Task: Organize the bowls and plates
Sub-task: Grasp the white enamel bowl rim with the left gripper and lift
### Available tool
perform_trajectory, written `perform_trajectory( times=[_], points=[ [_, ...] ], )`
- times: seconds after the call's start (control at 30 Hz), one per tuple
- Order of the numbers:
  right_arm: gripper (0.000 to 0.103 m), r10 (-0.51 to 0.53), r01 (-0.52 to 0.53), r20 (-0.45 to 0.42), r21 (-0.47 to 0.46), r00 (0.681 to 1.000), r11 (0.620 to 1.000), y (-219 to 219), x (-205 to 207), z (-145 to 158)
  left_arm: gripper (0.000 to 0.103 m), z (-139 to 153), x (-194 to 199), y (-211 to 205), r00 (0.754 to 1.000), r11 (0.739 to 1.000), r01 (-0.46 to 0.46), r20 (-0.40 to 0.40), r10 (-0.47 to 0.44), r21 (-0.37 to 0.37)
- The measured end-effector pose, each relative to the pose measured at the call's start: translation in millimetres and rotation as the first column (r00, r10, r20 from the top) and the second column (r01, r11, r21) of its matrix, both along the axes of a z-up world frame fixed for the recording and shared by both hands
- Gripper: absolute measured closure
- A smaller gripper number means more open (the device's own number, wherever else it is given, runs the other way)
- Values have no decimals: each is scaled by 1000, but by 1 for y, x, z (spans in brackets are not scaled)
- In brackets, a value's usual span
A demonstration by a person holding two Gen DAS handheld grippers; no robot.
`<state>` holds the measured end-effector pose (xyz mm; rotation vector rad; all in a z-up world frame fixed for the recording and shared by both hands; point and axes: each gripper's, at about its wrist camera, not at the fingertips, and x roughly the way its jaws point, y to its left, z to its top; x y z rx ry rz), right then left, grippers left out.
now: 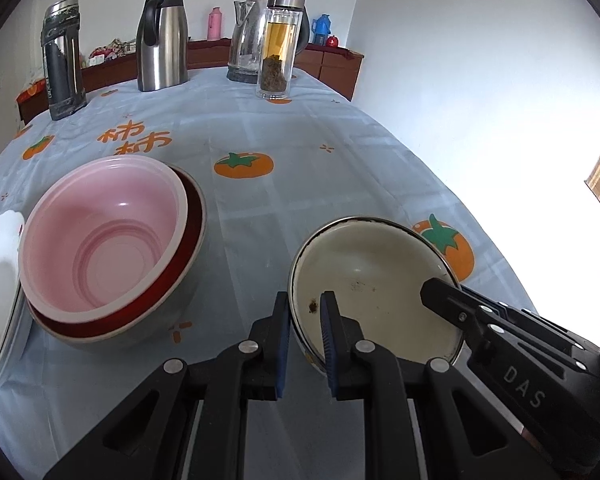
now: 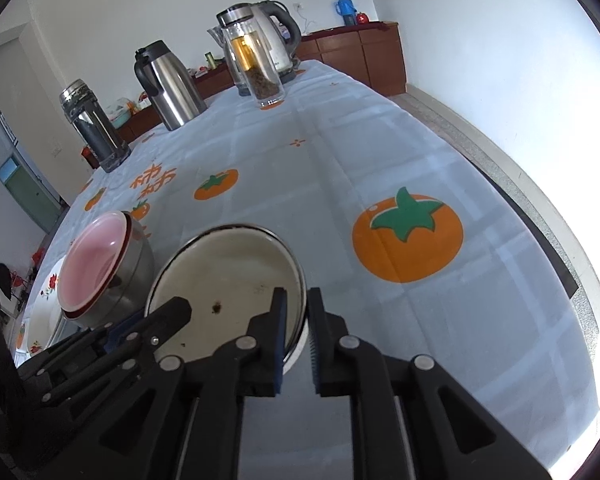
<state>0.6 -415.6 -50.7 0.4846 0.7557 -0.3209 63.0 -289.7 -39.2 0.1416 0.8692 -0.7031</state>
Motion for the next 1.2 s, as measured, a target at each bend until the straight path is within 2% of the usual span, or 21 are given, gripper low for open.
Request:
perform_trajectory(
  times=[0.23,0.4,0.63,1.2],
  points=[
    [93,-25,25,3,-34,1000,999,5,-4,0,87,1,-5,-4,999,999,22,48,-23,32],
    [95,-41,41,5,-34,999,999,8,-10,3,89,4,-7,-1,998,999,33,51,-34,33],
    [94,-43,44,25,-60,999,997,19,-22,17,89,17,-19,6,994,998,43,97,-47,37],
    [94,13,-9,45,-95,999,995,70,-31,38,89,35,-31,57,992,999,18,127,-22,31]
  ],
)
